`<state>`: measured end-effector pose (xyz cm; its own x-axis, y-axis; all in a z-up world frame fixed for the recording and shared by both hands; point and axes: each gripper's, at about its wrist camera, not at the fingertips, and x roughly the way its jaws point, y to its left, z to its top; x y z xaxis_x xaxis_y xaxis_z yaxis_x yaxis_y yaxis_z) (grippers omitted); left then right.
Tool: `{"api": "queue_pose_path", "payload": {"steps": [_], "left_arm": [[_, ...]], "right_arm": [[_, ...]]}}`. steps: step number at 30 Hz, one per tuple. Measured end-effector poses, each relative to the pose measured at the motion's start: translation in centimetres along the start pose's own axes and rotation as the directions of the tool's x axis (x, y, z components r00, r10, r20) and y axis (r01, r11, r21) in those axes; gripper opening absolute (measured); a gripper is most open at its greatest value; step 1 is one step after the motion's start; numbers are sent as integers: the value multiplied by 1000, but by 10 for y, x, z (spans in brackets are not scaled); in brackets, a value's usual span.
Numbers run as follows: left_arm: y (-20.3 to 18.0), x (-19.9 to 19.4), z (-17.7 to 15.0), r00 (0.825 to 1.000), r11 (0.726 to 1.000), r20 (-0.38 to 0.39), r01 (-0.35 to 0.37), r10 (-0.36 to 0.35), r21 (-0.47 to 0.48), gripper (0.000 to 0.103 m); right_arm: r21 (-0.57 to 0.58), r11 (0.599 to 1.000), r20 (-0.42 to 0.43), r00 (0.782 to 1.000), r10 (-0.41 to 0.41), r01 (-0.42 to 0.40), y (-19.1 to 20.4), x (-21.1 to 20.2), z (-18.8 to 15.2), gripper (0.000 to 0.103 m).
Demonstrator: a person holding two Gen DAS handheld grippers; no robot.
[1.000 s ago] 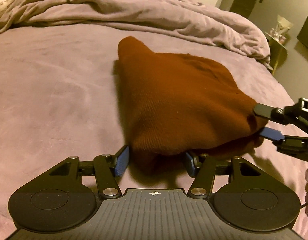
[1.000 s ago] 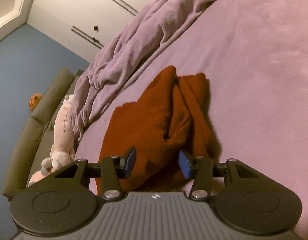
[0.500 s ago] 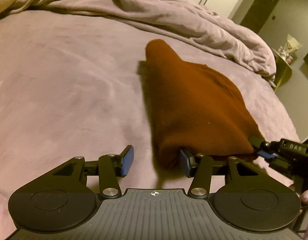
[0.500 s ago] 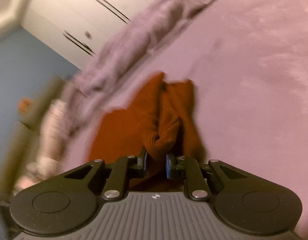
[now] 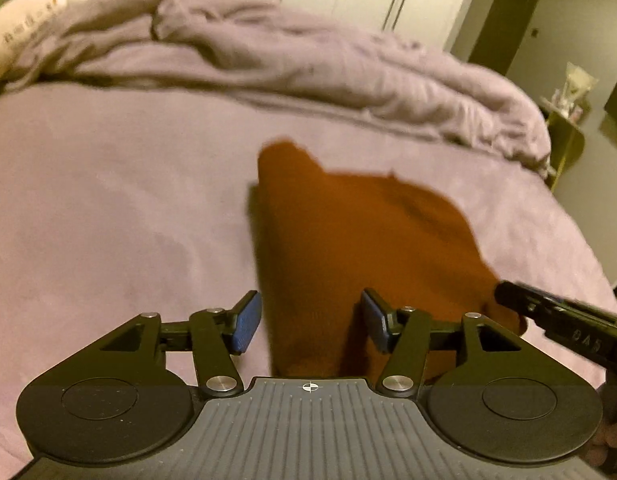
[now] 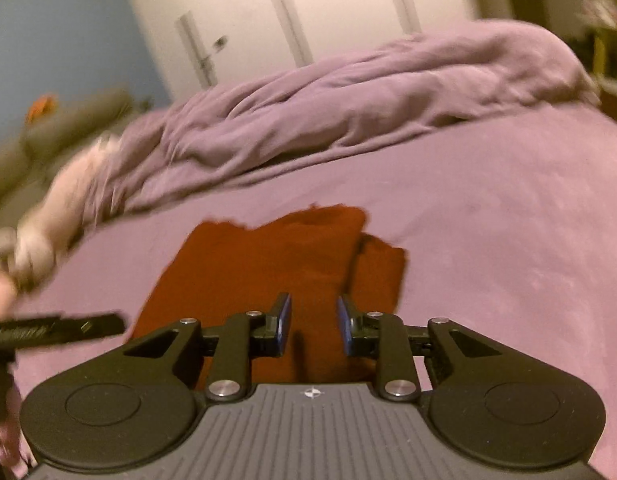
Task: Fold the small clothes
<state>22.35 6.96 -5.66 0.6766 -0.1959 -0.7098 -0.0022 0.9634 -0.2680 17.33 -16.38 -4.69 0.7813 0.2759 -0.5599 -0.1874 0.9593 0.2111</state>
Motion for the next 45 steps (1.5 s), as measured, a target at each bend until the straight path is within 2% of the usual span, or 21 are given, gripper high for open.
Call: {"api": "queue_pose_path", "payload": {"steps": [3, 5, 6, 10, 13, 15, 18, 21, 23, 25, 26, 28, 31, 34, 36, 38, 41, 42, 45], "left_arm": [[2, 17, -14, 995, 999, -88, 40, -40, -1, 63], [3, 26, -25, 991, 999, -128, 44, -43, 11, 64], [3, 27, -28, 990, 999, -131, 47, -44, 16, 64], [4, 13, -22, 993, 999, -103, 54, -54, -5, 64], [4, -4, -11, 998, 998, -41, 56, -56, 0, 63], [5, -11, 1, 999, 999, 4, 40, -40, 14, 64], [8, -7, 25, 999, 1000, 52, -15, 15, -8, 67], [11, 9, 51, 994, 994, 100, -38, 48, -103, 76], [13, 25, 67, 989, 980, 134, -38, 65, -196, 84], [17, 48, 79, 983, 961, 148, -64, 107, -270, 85], [18, 59, 82, 980, 949, 147, -88, 137, -301, 85], [20, 84, 83, 982, 941, 123, -100, 146, -322, 85], [22, 113, 72, 984, 943, 59, -142, 167, -302, 84], [22, 126, 63, 982, 941, 66, -147, 175, -304, 88], [21, 131, 61, 980, 944, 52, -172, 194, -282, 91], [24, 123, 63, 981, 940, 36, -173, 192, -293, 91], [11, 90, 61, 981, 974, 18, -190, 194, -122, 93], [6, 73, 55, 981, 979, 27, -187, 190, -74, 98], [-4, 27, 19, 991, 991, -10, -135, 135, -21, 102]], "right_arm": [[-127, 990, -57, 995, -76, 69, 9, 18, -16, 23], [-184, 975, -58, 988, -141, 128, 5, 23, -28, 24], [-174, 978, -57, 991, -124, 113, -1, 21, -32, 24], [-120, 990, -86, 992, -88, 78, -8, 13, -24, 24], [-92, 994, -66, 995, -69, 63, -6, 3, -15, 24], [-75, 996, -41, 998, -58, 54, -3, 0, -8, 24], [-122, 991, -16, 998, -59, 57, 10, 9, 5, 24], [-164, 985, 28, 998, -57, 61, 24, 30, 25, 24], [-144, 987, 70, 996, -56, 66, 30, 49, 43, 24], [-117, 991, 88, 994, -61, 71, 31, 72, 57, 27], [-106, 992, 83, 994, -66, 74, 30, 84, 61, 30], [-95, 993, 69, 995, -69, 75, 26, 106, 62, 39], [-149, 976, 71, 986, -148, 157, 19, 133, 46, 45], [-109, 976, 107, 979, -175, 187, 7, 138, 34, 48], [-87, 975, 140, 971, -193, 206, 3, 137, 31, 57], [-74, 972, 125, 969, -214, 224, 2, 135, 32, 61], [-126, 966, 66, 974, -217, 224, 8, 113, 33, 75], [-149, 963, 38, 975, -220, 224, 10, 98, 27, 77], [-114, 984, -53, 988, -143, 136, 5, 46, -2, 95]]}}
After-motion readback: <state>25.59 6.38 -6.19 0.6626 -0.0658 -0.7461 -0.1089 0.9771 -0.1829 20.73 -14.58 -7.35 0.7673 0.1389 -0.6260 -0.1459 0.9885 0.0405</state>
